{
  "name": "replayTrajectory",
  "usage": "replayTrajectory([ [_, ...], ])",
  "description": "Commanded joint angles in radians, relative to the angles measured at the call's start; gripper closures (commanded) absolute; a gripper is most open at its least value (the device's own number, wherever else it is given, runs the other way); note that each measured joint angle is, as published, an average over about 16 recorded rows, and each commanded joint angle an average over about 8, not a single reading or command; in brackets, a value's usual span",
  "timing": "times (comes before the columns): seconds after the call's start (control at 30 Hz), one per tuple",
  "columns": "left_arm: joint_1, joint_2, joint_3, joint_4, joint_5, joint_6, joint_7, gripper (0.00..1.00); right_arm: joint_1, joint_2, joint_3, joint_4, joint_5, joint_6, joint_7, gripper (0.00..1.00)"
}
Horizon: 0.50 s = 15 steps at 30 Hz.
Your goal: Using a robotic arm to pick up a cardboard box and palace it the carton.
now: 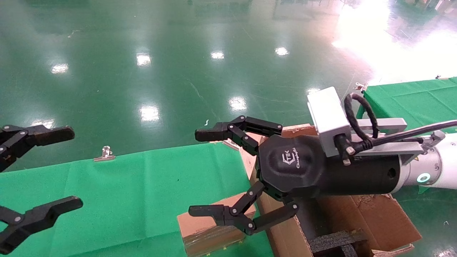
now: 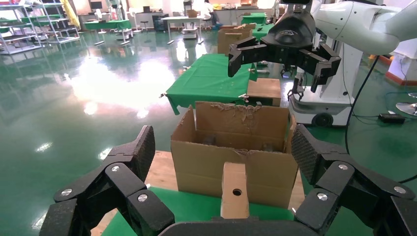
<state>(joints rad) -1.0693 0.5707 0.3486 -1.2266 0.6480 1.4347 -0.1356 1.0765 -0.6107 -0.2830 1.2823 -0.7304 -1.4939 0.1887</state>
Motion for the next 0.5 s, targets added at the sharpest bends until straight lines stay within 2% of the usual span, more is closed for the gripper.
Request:
replayTrajectory([
  [0.03, 0.000, 0.000, 0.000, 0.000, 0.000, 0.000, 0.000, 0.00, 0.000, 0.000, 0.000, 0.000, 0.000, 0.000, 0.000, 0.00],
  [0.5, 0.000, 0.000, 0.000, 0.000, 0.000, 0.000, 0.000, 0.02, 0.000, 0.000, 0.000, 0.000, 0.000, 0.000, 0.000, 0.00],
])
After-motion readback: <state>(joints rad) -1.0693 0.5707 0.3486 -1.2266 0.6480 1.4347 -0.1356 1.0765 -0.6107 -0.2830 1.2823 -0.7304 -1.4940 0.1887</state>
